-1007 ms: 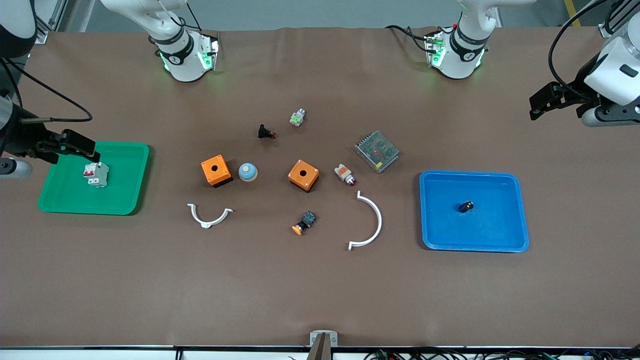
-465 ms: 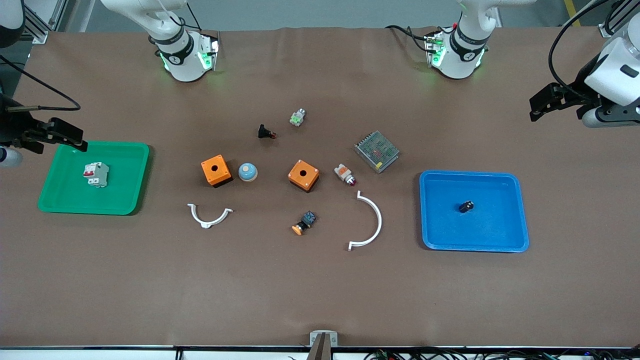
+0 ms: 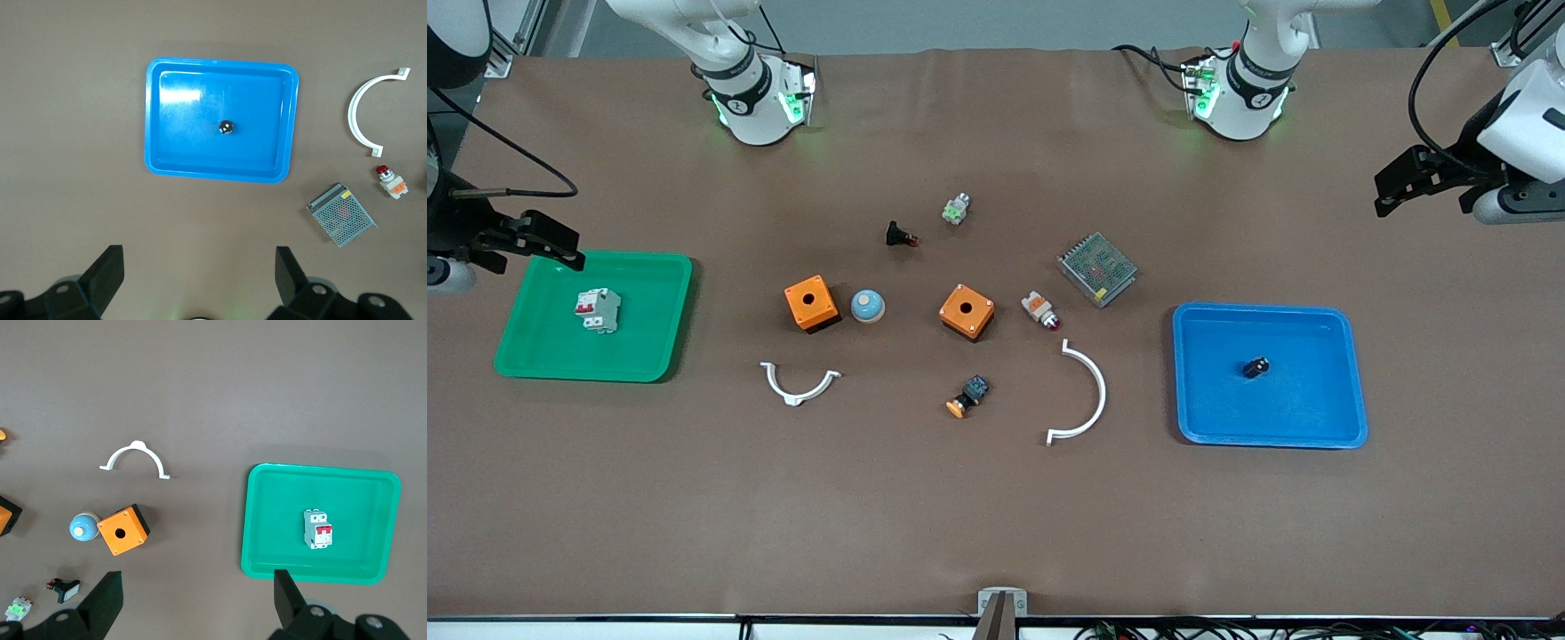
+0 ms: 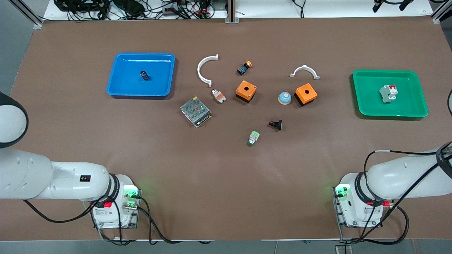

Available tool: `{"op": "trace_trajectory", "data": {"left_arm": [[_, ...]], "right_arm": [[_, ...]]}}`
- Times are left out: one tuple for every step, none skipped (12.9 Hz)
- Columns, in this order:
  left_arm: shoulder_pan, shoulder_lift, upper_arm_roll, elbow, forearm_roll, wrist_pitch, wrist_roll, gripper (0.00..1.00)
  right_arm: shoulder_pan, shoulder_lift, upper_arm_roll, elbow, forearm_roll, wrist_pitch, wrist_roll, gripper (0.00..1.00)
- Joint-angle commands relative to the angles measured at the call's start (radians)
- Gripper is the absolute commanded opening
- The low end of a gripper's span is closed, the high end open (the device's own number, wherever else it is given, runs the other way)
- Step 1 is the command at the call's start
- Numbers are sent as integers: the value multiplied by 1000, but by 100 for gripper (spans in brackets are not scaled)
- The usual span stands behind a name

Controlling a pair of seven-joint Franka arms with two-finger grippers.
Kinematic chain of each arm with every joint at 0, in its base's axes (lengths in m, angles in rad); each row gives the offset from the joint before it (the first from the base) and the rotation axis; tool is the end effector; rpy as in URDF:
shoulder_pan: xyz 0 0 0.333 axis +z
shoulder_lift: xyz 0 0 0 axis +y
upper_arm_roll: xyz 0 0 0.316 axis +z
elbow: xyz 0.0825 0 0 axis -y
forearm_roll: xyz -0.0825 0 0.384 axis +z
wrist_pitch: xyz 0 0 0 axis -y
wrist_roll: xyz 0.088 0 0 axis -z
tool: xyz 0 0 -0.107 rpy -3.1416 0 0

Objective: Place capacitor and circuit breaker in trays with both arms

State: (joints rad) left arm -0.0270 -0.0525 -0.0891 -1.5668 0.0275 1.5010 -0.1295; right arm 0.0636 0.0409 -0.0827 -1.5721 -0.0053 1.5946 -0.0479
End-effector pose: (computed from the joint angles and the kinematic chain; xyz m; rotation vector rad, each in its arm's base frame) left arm 0.5278 -0.0598 0.6487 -3.1079 -0.0238 0.0147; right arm 0.5684 -0.0105 0.6031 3.1331 0.0455 -0.0290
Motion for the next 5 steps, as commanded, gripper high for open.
{"op": "trace_trajectory", "data": {"left_arm": [[1, 11, -1, 27, -4, -4, 14, 100], [-2, 13, -1, 27, -6, -5, 14, 100], [-4, 13, -1, 27, -6, -7, 14, 100], [-7, 13, -1, 27, -4, -8, 14, 100], [-8, 13, -1, 27, -4, -10, 14, 100]], "right_arm": [[-13, -32, 5, -36, -13, 12, -9, 100], [-43, -29, 3, -33, 7, 7, -18, 100], [-45, -30, 4, -29, 13, 8, -18, 100], [-45, -30, 4, -28, 14, 14, -18, 100], [-45, -29, 4, -28, 14, 16, -18, 100]]}}
